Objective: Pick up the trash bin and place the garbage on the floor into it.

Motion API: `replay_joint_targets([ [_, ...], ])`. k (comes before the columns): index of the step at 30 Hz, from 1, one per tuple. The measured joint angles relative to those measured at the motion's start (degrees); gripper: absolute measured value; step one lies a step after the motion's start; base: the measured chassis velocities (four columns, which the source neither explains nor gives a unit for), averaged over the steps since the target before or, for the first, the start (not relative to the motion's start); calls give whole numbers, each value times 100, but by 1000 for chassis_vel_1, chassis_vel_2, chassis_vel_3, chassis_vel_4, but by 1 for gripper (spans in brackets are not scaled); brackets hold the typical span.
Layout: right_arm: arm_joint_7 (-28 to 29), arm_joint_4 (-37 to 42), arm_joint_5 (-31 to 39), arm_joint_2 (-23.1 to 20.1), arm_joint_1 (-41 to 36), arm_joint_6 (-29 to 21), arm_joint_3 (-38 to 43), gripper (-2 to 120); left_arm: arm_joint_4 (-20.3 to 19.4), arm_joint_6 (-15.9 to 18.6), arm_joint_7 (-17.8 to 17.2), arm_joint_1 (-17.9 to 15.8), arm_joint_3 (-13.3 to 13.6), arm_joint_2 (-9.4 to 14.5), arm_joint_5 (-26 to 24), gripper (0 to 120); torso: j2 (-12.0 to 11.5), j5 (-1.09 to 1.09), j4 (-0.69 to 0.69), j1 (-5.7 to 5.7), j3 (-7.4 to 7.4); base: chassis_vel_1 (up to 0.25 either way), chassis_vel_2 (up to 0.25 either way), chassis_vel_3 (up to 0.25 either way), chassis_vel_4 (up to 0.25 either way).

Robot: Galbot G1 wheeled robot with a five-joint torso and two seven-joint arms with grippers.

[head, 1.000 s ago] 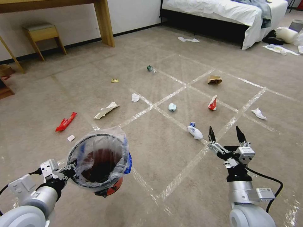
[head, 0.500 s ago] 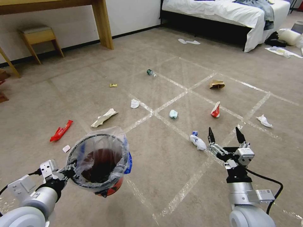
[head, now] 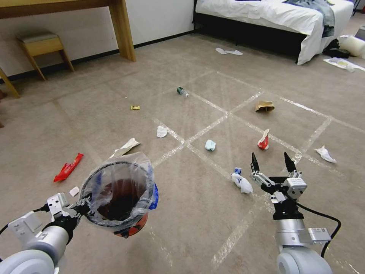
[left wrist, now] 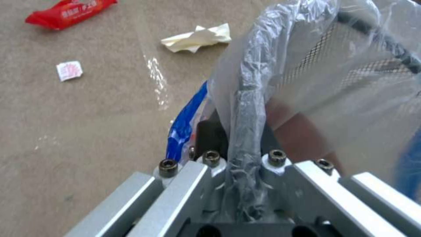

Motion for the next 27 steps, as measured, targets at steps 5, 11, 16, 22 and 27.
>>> replay_joint_targets([
  [5, 0, -21, 17, -12, 17, -6, 8, 100, 42, -2, 0, -44, 4, 10, 0, 2, 0, -2, -1, 0, 0, -109, 112, 125, -127],
  [11, 4, -36, 26, -19, 36, -9, 24, 100, 66, -3, 1, -63, 31, -3, 5, 2, 0, -1, -1, 0, 0, -133, 138, 127, -134],
  [16, 13, -71, 26, -8, 48, -9, 19, 100, 81, -4, 7, -61, 33, 8, 17, 2, 0, -2, -1, 0, 0, -126, 109, 122, -128],
  [22, 18, -92, 26, 8, 70, 3, -3, 100, 81, -9, 13, -62, 29, 13, 17, 2, 0, -1, 0, 1, 0, -90, 81, 96, -87],
  [27, 23, -53, 35, 3, 44, 0, 21, 100, 90, -9, 18, -83, 47, 7, 18, 2, 0, -1, 0, 0, 0, -9, 11, 13, -9],
])
